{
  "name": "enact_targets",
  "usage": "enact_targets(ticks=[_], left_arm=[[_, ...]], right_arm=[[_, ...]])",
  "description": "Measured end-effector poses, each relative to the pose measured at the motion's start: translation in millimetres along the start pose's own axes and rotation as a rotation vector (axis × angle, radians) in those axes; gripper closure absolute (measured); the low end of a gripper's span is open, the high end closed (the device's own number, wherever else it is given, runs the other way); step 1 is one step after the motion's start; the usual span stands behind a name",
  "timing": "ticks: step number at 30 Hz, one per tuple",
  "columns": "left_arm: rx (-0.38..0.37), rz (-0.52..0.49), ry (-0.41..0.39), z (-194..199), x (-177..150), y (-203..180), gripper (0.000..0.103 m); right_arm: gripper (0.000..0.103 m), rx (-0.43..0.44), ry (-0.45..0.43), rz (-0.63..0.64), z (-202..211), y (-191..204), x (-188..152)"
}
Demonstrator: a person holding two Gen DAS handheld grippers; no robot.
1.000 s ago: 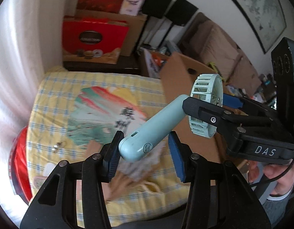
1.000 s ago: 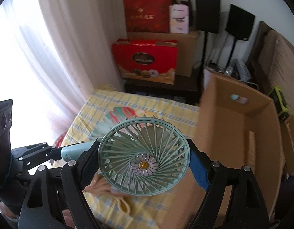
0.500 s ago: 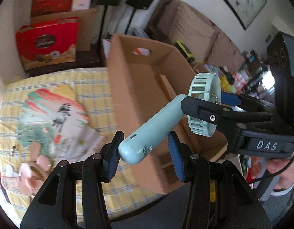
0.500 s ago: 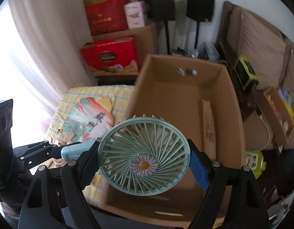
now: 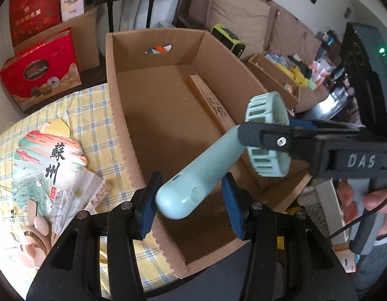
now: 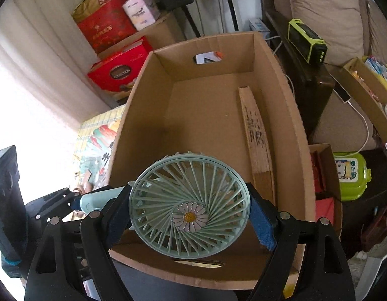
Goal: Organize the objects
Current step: 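Lift the mint-green fan with the right gripper and carry it over the box, then lower the mint-green fan into the box and open the right gripper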
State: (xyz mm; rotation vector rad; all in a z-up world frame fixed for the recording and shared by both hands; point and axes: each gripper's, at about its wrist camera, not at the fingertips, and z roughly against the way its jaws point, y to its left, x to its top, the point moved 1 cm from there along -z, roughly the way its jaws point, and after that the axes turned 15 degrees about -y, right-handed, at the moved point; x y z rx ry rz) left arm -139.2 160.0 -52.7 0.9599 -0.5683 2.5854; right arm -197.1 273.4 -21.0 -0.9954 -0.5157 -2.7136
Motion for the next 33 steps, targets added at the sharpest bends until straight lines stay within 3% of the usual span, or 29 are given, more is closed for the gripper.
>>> enact_targets(ticks=[11, 18, 26, 33], left_arm=[[-0.025, 0.035, -0.03, 19, 1, 10, 0.058], [-0.035, 0.062, -0.042, 23, 4, 17, 0.056], [-0.042, 0.087, -0.045, 24, 2, 24, 0.056], [-0.047, 0.097, -0.043, 24, 1, 29, 0.056]], right_arm=[[0.018, -0.093, 0.102, 0.003, -34, -19, -19], [0.018, -0.213, 0.203, 0.145, -58, -6, -31], [0.018, -0.235, 0.262, 0.243, -76, 15, -47], [0.018, -0.221, 0.387, 0.217, -96, 6, -64]])
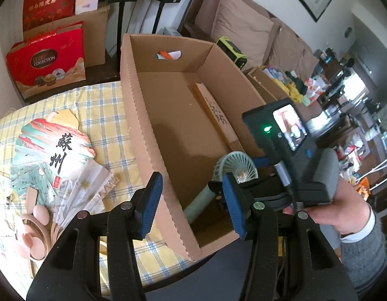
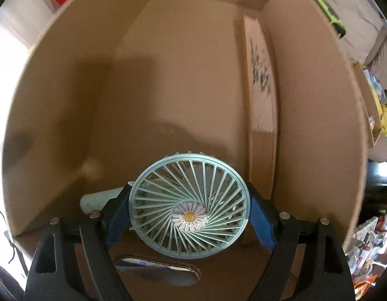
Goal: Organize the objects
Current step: 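Lower the mint-green fan into the box and open the right gripper, then withdraw the right tool from the box toward the pink mouse-ear fan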
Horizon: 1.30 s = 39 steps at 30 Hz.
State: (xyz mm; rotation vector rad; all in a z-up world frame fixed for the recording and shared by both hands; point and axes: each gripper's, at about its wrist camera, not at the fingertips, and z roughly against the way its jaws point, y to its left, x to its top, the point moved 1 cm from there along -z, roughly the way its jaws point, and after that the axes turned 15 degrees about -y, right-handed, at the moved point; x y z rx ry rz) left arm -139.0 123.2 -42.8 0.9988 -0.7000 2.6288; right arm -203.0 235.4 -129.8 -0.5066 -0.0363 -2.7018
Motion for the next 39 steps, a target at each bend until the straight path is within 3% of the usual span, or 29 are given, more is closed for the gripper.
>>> enact_targets(ticks=[6, 10, 16, 23, 26, 35, 39], left_arm=[[0.001, 0.008, 0.009, 0, -3, 3, 0.054], [0.002, 0.018, -0.002, 3, -3, 6, 0.041], [0.013, 0.027, -0.006, 5, -2, 11, 0.038], [0.04, 0.036, -0.025, 14, -2, 19, 0.027], [0.07, 0.033, -0.034, 18, -3, 23, 0.025], [0.139, 0.039, -0.064, 37, -5, 42, 0.017], [0.176, 0.041, -0.078, 47, -5, 54, 0.007]], right_arm=[[0.017, 0.011, 0.021, -0.029, 1, -6, -2], [0.015, 0.013, -0.013, -0.033, 13, -9, -2], [0.015, -0.003, -0.128, -0.016, 49, -8, -4], [0.013, 0.069, -0.347, -0.029, 102, 8, -3], [0.013, 0.084, -0.386, -0.011, 110, 19, 15], [0.002, 0.07, -0.461, 0.029, 125, 45, 11], [0.0, 0.096, -0.476, -0.006, 128, 47, 9]])
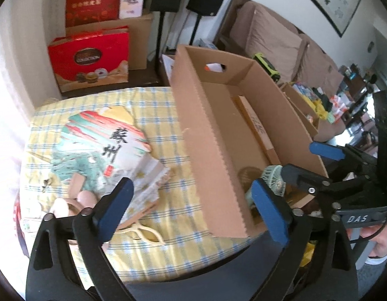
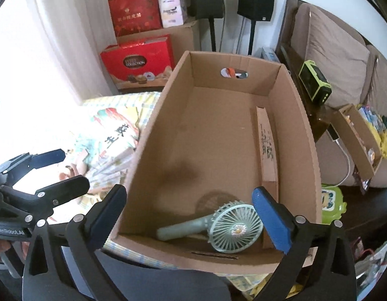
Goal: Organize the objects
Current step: 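Withdraw the right tool from the box toward the pink mouse-ear fan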
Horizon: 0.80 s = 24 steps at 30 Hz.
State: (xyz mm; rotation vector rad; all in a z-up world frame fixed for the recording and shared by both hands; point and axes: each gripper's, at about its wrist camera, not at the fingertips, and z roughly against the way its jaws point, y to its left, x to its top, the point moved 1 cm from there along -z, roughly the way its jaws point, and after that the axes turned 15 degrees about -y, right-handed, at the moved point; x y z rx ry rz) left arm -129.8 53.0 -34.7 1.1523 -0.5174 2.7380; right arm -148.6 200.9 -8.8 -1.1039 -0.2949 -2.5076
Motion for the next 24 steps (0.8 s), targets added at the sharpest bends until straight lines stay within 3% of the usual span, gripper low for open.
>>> enact_targets(ticks=[5, 24], left_arm=[[0.029, 0.023, -0.003, 11, 1, 17, 0.0], [0.163, 0.062, -0.033, 56, -7, 96, 0.0]], right_arm=[[0.0, 0.038, -0.029, -0.011, 5, 7, 0], [0.0, 0.126, -0.049, 0.05, 3, 69, 12]])
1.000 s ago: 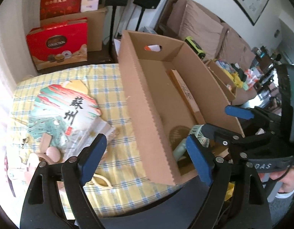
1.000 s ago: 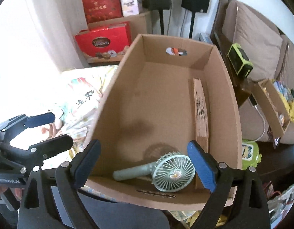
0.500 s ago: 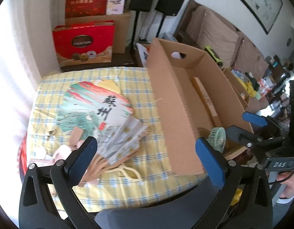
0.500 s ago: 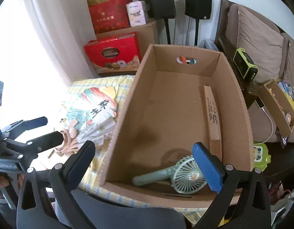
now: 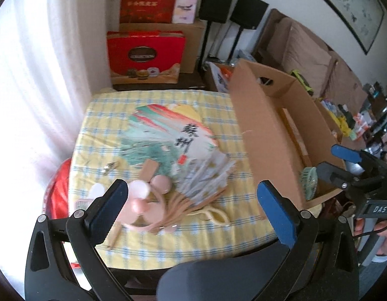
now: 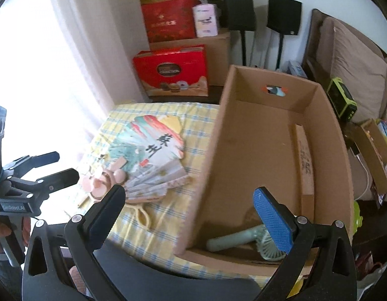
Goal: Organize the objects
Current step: 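Withdraw the right tool from the box toward the pink mouse-ear fan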
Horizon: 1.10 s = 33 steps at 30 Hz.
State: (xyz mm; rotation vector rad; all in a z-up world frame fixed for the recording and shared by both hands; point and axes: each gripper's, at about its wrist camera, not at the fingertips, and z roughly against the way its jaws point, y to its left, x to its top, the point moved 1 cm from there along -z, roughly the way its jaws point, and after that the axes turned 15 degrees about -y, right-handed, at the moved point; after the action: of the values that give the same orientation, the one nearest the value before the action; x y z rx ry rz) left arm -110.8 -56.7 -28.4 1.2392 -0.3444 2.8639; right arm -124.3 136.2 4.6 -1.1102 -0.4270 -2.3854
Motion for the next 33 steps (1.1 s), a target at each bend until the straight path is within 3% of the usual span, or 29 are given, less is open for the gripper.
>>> enact_targets(ticks=[10, 22, 33], left_arm=[[0.103, 0.041, 0.01, 6, -32, 73, 0.0], [0.129, 0.137, 0.077, -9, -92, 134, 0.0], [0.128, 0.313, 0.055, -22, -92, 184, 0.001]], right_arm=[[0.0, 0.064, 0.026, 0.055, -22, 41, -2], [0.0, 0.149, 0.083, 0.018, -55, 70, -15], [0.001, 0.215, 0.143, -0.046, -93, 86, -27]])
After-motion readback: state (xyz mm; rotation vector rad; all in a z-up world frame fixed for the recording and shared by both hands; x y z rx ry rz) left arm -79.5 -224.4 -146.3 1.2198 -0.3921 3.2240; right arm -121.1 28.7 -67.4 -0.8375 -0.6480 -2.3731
